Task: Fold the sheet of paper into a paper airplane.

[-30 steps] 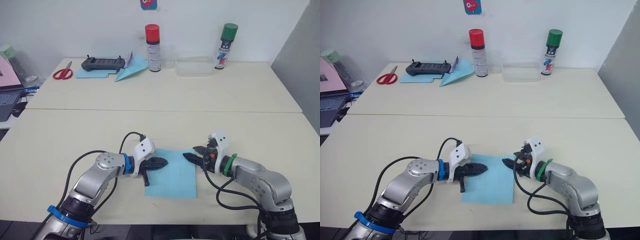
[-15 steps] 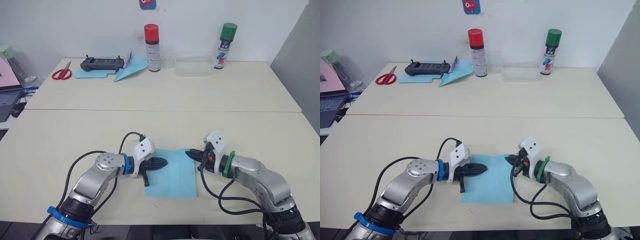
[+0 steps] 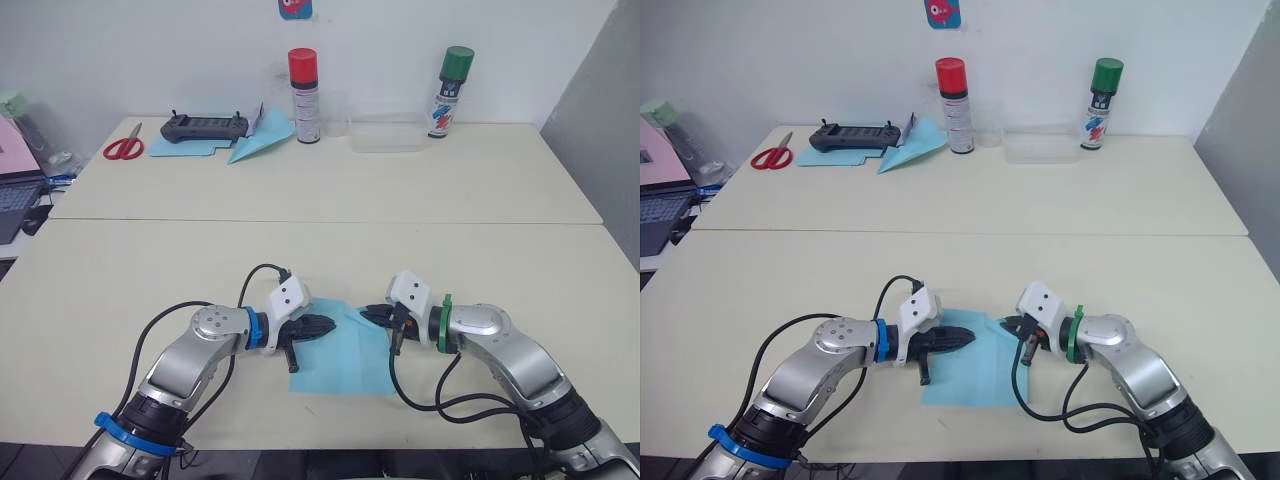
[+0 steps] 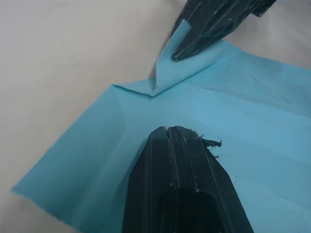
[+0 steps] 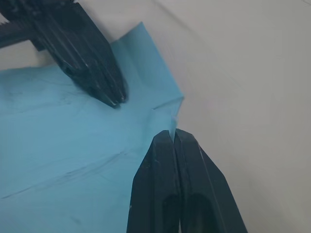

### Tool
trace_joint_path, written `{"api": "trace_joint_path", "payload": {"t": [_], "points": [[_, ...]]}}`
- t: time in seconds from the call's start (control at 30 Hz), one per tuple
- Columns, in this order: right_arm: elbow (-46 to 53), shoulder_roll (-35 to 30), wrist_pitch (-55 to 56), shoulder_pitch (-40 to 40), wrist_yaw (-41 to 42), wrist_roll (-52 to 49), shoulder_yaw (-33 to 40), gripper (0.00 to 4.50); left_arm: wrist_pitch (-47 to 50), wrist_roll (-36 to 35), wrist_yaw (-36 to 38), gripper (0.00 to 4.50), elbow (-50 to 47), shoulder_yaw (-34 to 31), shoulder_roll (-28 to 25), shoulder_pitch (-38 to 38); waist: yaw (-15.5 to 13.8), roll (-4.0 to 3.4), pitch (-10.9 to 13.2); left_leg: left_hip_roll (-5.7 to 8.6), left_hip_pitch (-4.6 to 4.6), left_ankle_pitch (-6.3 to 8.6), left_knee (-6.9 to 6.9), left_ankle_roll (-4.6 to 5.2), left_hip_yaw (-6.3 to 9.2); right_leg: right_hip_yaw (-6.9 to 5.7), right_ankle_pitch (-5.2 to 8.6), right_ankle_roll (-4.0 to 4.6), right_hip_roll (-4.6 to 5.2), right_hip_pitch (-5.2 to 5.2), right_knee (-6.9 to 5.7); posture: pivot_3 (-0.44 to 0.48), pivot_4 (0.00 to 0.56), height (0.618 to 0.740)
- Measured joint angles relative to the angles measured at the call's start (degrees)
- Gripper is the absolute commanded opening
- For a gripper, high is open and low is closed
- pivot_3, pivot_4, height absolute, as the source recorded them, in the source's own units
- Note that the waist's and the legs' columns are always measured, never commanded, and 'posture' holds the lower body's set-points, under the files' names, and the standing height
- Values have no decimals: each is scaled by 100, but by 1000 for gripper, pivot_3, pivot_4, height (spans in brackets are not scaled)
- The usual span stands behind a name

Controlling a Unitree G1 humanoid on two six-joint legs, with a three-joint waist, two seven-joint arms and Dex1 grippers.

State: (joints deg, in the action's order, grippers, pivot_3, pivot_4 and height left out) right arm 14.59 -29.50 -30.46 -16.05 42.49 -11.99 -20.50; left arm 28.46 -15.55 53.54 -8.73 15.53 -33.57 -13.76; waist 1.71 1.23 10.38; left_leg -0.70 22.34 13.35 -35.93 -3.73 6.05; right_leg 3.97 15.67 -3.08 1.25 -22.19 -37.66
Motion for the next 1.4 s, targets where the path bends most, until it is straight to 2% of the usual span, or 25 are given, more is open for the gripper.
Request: {"api": "trace_joint_path", "payload": {"t": [0.43,0.87,1.13,1.4], "points": [[214,-42,265,199,514,-48,-16,38,239,-111,-22,0,-47,-81,69,-9,1,0,0,0,0,0,-1,0,0,0,1,2,0,0,-1,0,150,740],[-313,-249,1776,130,837,860,-408,38,367,-157,2,0,9,-77,127,-115,-2,0,0,0,-1,0,-4,0,0,-1,-2,-3,0,3,-2,0,150,740],[-326,-129,1523,134,928,749,-315,38,397,-184,2,0,94,-70,158,-208,-1,0,0,0,-1,0,-3,0,2,-1,-14,-24,-1,3,-2,0,150,740],[-349,-22,1242,60,952,743,-348,38,758,-262,-195,0,332,-85,710,-738,15,4,2,-1,2,0,0,0,3,-3,-15,-27,-5,-3,-4,0,150,740]]}}
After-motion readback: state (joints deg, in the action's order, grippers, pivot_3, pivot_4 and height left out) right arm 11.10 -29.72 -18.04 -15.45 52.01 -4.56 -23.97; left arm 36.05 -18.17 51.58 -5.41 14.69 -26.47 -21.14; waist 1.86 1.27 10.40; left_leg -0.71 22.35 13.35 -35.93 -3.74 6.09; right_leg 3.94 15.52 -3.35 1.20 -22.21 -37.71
